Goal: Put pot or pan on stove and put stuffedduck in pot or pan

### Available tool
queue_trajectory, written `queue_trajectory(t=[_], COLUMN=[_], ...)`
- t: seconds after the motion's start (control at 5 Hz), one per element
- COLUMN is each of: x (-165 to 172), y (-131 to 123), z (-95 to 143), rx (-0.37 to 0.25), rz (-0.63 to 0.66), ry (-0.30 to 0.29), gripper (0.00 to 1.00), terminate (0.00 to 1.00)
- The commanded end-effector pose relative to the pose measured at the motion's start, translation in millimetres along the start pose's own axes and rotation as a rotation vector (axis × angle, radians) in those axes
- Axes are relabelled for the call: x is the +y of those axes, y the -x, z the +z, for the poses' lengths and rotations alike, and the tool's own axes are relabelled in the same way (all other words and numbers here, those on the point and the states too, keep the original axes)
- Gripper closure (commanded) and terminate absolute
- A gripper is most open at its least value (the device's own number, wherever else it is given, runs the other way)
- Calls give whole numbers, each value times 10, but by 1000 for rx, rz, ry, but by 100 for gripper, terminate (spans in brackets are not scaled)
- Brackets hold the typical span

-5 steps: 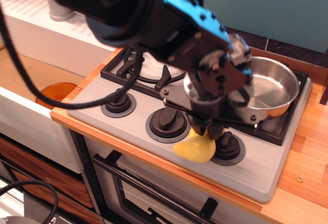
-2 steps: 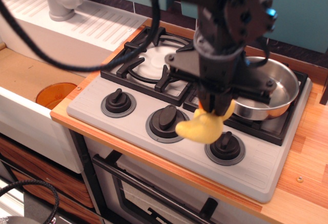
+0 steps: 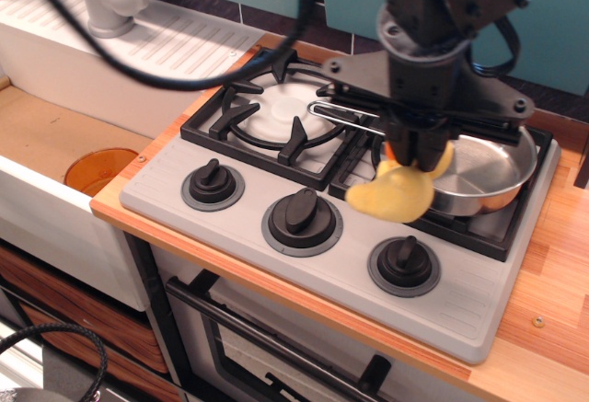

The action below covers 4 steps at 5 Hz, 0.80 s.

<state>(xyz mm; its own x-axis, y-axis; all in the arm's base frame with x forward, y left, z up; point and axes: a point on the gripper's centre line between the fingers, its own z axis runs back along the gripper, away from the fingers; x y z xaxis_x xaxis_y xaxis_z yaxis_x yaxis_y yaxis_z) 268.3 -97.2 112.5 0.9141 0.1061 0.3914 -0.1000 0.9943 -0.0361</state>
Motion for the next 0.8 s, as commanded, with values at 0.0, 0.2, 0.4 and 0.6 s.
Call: queue_trajectory(t=[0.0,0.2,0.4,0.6], x=[-253,-272,-286,-307], y=[-424,-507,-535,-549], z=[-276,-355,-378,-341], rx=[-103,-120,-132,-118], rz=[19,21,18,15], ry=[33,32,31,31], gripper=[100,100,100,0], terminate=[0,0,0,0])
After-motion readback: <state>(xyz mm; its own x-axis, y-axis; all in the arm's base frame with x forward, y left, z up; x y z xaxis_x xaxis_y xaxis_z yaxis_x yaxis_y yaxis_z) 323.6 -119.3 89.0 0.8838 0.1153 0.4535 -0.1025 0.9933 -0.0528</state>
